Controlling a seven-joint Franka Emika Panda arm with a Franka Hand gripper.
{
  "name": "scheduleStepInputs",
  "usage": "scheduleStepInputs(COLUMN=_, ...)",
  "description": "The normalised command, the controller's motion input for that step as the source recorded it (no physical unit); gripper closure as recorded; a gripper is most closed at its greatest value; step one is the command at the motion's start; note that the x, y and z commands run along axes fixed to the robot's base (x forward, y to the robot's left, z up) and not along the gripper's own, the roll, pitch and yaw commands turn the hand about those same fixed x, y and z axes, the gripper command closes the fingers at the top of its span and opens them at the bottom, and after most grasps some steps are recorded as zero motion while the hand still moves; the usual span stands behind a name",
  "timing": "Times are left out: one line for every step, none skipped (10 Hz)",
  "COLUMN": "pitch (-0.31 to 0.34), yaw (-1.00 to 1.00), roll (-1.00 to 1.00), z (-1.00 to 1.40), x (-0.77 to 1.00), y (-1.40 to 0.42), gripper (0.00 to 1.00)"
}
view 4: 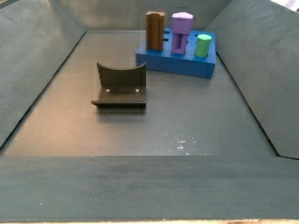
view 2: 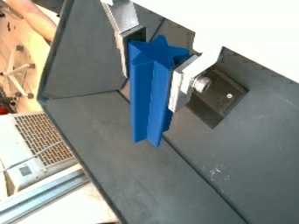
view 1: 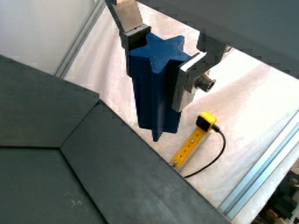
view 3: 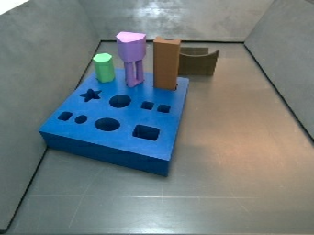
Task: Pick up the star object. Move up. Place the star object on the fixture. Regrasp the star object. Move to above the board. Insert the star object.
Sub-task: Move to above the board.
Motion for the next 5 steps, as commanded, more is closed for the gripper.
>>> scheduleStepInputs(pitch=0.136, yaw=0.04, roll=-0.05, z=0.27, x=0.01, y=-0.02, gripper=1.00)
scheduleStepInputs(pitch=-0.049, yaw=-0.10, roll=-1.00, z=-0.01, x=-0.51, y=-1.00, gripper=1.00)
scheduleStepInputs(pitch=-0.051, yaw=-0.10, roll=-1.00, z=-0.04, x=-0.50, y=-1.00, gripper=1.00)
scheduleStepInputs(pitch=-0.066, yaw=-0.10, roll=-1.00, z=-0.03, x=-0.54, y=-1.00, gripper=1.00)
scheduleStepInputs(pitch=-0.068, yaw=-0.11, roll=-1.00, z=-0.05, x=-0.55, y=-1.00, gripper=1.00)
